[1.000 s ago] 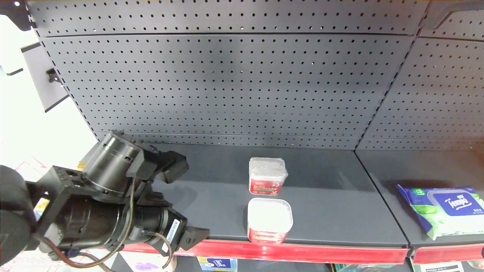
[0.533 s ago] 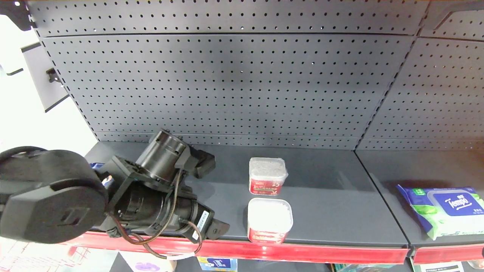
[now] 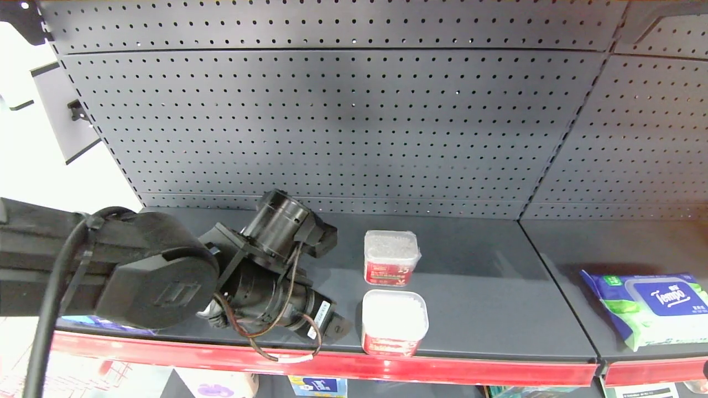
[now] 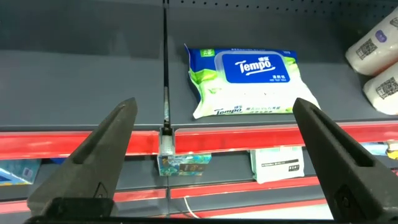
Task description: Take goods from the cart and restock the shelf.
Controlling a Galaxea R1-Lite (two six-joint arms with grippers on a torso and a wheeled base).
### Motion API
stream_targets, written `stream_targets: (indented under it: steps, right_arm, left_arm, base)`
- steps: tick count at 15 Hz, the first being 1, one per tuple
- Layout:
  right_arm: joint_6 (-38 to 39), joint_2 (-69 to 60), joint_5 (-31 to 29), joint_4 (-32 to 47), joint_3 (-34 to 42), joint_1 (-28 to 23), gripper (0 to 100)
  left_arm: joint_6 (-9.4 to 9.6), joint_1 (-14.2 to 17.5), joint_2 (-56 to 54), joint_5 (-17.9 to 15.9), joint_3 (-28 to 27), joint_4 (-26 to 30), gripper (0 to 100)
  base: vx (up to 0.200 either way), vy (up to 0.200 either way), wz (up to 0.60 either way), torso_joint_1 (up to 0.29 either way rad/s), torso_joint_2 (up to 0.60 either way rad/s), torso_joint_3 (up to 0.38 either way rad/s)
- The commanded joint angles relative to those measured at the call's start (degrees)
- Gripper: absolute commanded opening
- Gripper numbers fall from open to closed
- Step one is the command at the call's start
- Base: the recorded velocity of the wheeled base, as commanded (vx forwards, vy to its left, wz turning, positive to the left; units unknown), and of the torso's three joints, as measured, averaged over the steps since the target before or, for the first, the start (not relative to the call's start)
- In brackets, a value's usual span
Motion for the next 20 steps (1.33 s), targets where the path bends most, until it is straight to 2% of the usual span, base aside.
stream_targets:
  steps: [1, 20]
  right_arm:
    - [-0.04, 0.74, -0.01, -0.01, 0.0, 0.01, 100]
    - [-0.04, 1.26, -0.01, -0.01, 0.09, 0.01, 100]
  left_arm:
    - [-0.02, -0.5, 1.82, -0.02, -1.06, 0.01, 100]
    - [-0.19, -1.38, 3.49, -0.2, -2.82, 0.1, 100]
  base:
    - [0.0, 0.0, 0.0, 0.0, 0.0, 0.0]
    - [0.0, 0.0, 0.0, 0.0, 0.0, 0.0]
